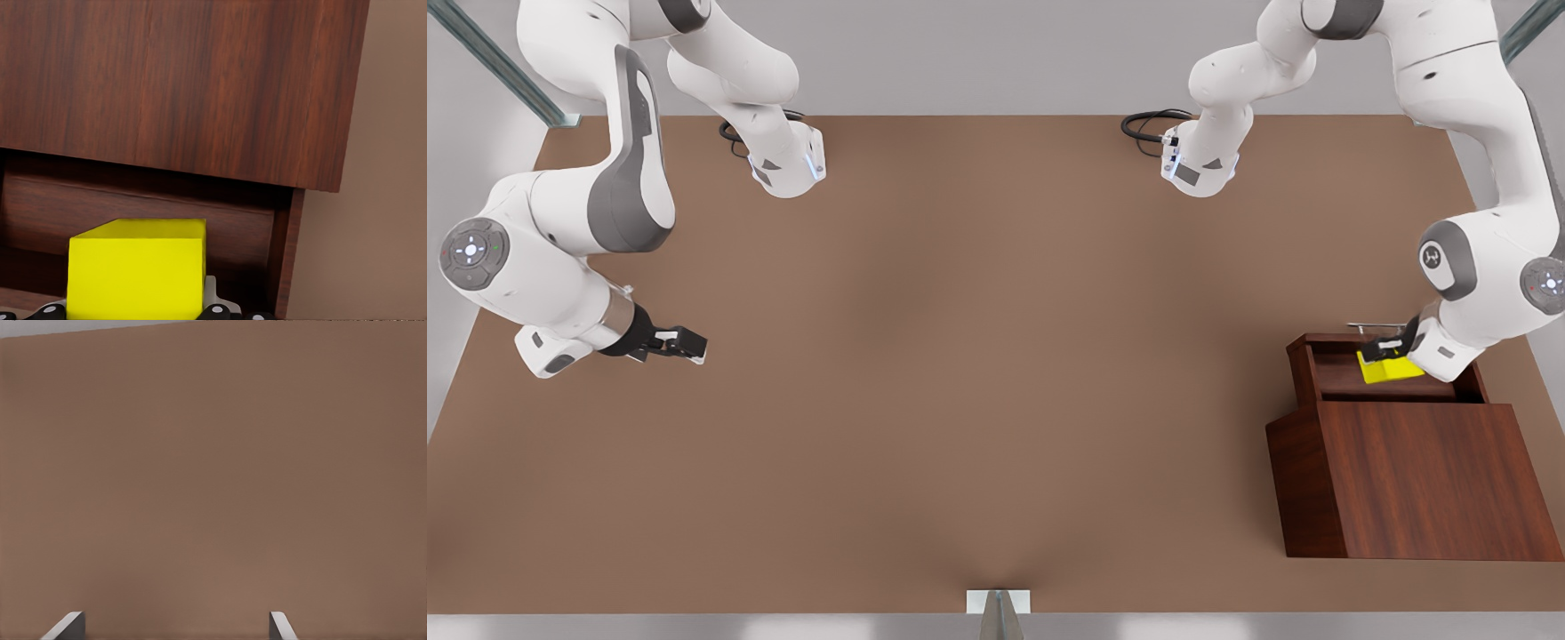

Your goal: Open the drawer with left arm, place the square in the middle with right arm, and place the square in the drawer with left arm

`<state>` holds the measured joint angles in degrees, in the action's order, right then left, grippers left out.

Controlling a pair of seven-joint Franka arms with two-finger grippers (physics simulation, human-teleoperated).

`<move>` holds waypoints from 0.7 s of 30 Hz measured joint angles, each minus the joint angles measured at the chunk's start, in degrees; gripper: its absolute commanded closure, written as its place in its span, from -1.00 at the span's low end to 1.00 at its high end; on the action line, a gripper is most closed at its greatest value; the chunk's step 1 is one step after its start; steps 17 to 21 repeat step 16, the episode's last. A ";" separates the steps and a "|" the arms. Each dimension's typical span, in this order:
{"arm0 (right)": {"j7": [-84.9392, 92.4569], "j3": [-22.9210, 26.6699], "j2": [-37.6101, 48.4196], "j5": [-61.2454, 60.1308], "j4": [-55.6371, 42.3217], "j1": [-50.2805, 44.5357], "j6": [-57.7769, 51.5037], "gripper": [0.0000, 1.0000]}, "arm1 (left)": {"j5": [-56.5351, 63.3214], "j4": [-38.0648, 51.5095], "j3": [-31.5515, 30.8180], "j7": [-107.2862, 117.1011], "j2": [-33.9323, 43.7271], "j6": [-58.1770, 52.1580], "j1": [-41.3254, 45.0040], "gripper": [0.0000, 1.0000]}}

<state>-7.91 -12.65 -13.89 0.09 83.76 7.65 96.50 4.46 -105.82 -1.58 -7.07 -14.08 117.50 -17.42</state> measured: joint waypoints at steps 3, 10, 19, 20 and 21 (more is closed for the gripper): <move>0.09 0.00 0.00 0.00 -0.09 0.27 0.00 -1.00 | 0.14 -0.08 0.00 -0.56 -1.47 1.41 -1.03 -0.57; 0.00 0.00 -0.02 0.00 0.00 0.26 0.00 -1.00 | 0.01 1.89 -0.92 4.10 0.74 -4.00 -0.96 -1.00; 0.09 0.00 0.00 0.00 0.02 0.27 0.00 -1.00 | -0.51 21.60 -8.15 21.95 3.61 -29.83 11.89 -1.00; 0.09 0.00 0.00 0.00 0.02 0.27 0.00 -1.00 | -0.51 21.60 -8.15 21.95 3.61 -29.83 11.89 -1.00; 0.09 0.00 0.00 0.00 0.02 0.27 0.00 -1.00 | -0.51 21.60 -8.15 21.95 3.61 -29.83 11.89 -1.00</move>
